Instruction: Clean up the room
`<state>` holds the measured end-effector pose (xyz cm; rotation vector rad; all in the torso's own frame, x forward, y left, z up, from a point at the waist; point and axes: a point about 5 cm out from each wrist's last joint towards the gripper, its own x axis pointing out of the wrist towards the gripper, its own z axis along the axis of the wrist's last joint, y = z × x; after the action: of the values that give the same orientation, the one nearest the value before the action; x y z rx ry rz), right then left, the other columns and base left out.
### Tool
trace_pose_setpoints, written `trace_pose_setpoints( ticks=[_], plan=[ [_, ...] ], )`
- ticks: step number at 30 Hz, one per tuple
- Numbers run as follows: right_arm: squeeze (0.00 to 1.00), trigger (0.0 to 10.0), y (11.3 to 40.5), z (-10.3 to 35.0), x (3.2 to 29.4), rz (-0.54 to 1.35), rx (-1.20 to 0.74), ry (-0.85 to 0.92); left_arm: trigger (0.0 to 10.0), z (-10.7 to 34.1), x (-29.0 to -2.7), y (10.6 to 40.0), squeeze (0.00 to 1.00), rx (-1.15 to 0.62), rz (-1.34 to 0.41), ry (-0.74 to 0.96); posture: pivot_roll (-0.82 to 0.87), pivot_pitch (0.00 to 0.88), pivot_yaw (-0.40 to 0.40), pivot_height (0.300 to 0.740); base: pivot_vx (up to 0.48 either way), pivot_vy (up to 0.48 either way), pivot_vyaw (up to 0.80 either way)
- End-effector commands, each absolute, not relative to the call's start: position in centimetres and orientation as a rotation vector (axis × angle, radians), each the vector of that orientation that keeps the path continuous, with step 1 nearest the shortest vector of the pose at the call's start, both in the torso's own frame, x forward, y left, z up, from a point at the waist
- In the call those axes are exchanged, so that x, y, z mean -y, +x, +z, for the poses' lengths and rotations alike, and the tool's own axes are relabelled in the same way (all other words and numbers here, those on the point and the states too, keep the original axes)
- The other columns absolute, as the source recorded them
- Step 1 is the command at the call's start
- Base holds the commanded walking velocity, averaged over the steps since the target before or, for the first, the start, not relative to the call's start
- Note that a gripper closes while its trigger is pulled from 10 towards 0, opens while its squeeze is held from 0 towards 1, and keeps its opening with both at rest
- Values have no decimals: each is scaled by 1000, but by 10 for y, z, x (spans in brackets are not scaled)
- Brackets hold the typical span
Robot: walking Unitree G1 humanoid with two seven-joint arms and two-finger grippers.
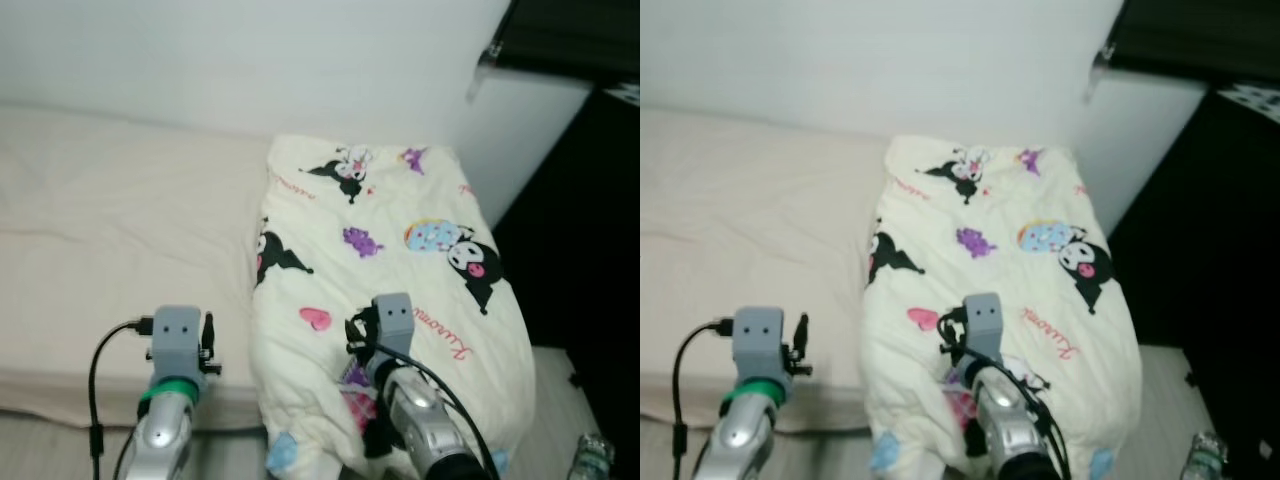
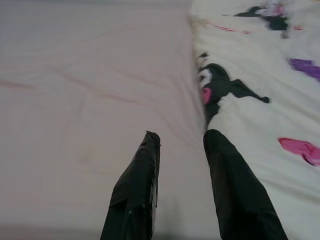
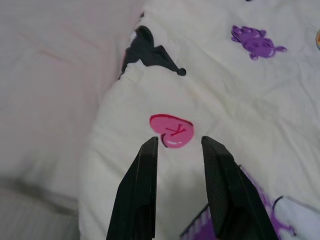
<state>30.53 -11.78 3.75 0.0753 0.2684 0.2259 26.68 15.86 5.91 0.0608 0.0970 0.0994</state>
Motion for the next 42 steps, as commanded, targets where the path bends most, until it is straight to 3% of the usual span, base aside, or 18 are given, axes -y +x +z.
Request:
trace_pose_setpoints(
  ticks=[1,32,42],
  plan=[
    [0,10000,301,31,114,229,-298,85,10000,53,-164,263,0,-129,114,66,54,23,-58,740,0,454,0],
    [0,10000,301,30,114,224,-304,89,10000,55,-166,264,0,-128,111,66,55,22,-53,740,0,450,0],
    [0,10000,302,30,116,222,-301,86,10000,54,-165,264,0,-144,87,91,51,17,-49,740,0,-375,0]
  ],
)
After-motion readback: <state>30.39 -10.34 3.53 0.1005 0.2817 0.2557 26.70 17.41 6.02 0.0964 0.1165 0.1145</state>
